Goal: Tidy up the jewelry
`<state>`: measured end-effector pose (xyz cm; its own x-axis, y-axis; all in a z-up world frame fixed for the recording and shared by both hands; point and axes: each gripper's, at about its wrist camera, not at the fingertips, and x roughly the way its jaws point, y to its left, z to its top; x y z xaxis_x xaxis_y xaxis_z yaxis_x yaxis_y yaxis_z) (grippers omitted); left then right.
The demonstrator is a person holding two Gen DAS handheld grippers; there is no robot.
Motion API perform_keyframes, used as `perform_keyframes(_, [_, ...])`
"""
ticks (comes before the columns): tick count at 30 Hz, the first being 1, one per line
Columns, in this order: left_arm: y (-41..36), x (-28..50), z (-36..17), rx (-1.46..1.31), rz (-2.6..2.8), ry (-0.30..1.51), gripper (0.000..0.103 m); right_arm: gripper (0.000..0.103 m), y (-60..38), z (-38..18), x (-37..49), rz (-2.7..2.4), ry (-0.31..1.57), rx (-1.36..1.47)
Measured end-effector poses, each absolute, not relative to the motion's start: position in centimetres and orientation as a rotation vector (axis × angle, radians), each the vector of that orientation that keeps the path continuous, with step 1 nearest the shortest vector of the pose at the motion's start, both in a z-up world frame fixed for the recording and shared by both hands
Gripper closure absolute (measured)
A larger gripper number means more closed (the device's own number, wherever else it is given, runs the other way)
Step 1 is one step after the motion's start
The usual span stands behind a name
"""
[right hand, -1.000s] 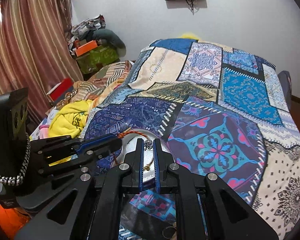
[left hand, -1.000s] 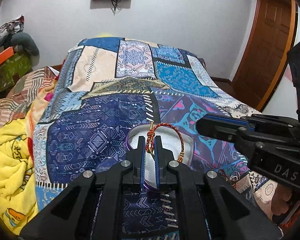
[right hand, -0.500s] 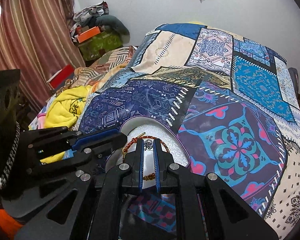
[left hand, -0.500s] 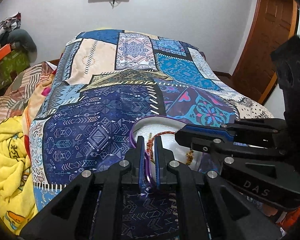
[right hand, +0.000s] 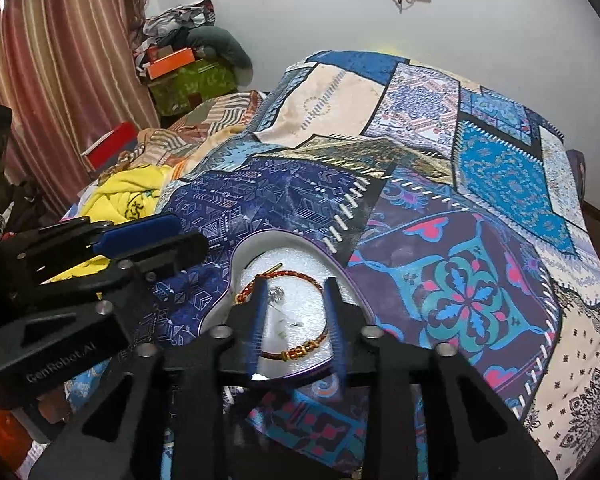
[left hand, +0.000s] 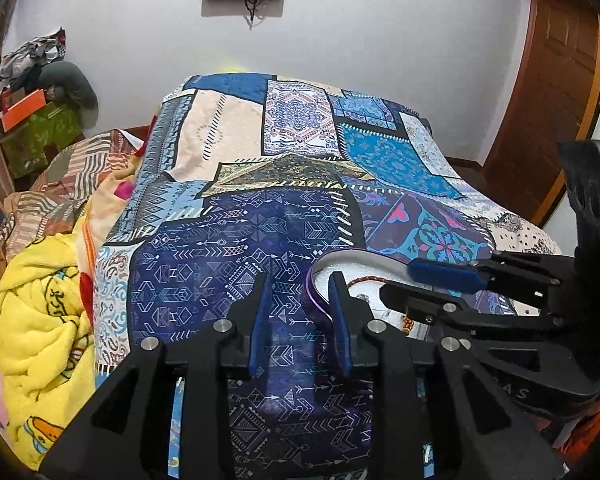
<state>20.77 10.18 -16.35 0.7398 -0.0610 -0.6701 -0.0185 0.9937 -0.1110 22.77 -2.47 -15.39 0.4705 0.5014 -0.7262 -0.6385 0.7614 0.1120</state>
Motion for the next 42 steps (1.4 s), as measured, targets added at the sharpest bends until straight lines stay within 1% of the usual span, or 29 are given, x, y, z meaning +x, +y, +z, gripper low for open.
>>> perform_keyframes(7, [9.6,20.2,-15.8,-0.106,-0.027,0.741,0.074,0.071,-3.9,-14.4,22.3,0.677,0.807,-0.173])
perform_keyframes(18, [6.6,18.6,-14.0,-0.078,-0.070,0.740,0.074,0.071,-7.2,-12.1,20.6,0.626,0.774,-0.155])
perform_keyframes(26, [3.5,17.4,-13.5,-0.061,-0.117,0.758,0.070,0.071,-10.5,-11.3,19.5,0.572,0.762,-0.151])
perform_keyframes(34, [0.3,17.0,-14.8,-0.046,-0.172,0.815,0.070,0.071,-14.6,-11.8,18.7,0.507,0.789,-0.133])
perform_keyframes(42, [-2.2,17.1,-17.8,-0.054,-0.227,0.915,0.070,0.071,-17.6,-13.4,18.2,0.478,0.840,-0.121])
